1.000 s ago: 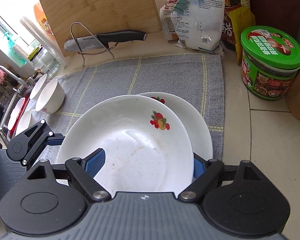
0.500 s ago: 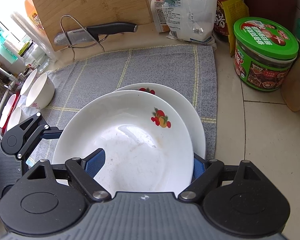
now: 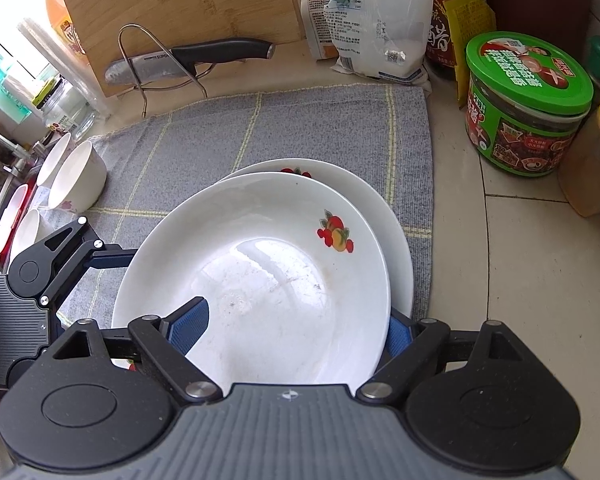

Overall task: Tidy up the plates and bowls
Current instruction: 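Lower the plate onto the stack and open the right gripper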

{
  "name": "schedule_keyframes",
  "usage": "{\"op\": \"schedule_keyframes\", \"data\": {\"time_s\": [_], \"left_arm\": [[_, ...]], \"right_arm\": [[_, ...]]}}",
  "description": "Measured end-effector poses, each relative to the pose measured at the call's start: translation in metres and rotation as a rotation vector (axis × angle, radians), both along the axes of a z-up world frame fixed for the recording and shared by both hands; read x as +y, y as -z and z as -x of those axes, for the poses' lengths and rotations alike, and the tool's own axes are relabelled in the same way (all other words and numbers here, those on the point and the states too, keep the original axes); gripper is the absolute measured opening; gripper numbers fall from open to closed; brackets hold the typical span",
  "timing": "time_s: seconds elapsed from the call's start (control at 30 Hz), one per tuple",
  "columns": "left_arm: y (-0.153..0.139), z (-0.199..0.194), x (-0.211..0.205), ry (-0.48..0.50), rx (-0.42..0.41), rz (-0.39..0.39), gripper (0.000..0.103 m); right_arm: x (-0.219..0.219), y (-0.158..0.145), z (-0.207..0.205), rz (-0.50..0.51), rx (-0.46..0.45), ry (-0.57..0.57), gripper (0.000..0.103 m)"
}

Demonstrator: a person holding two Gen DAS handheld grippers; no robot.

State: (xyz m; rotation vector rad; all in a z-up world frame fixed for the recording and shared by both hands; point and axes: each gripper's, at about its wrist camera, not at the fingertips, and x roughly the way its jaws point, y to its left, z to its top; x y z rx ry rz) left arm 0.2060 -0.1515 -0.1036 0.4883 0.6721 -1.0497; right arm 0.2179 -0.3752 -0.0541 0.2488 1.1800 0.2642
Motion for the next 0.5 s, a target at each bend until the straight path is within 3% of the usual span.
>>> {"op": "schedule_keyframes", "data": {"time_s": [0.5], "left_arm": [[-0.002, 0.003, 0.000, 0.042, -0.045, 0.026, 0.102]], "right_arm": [[0.002, -0.011, 0.015, 0.016, -0.001, 0.027, 0.097]]}}
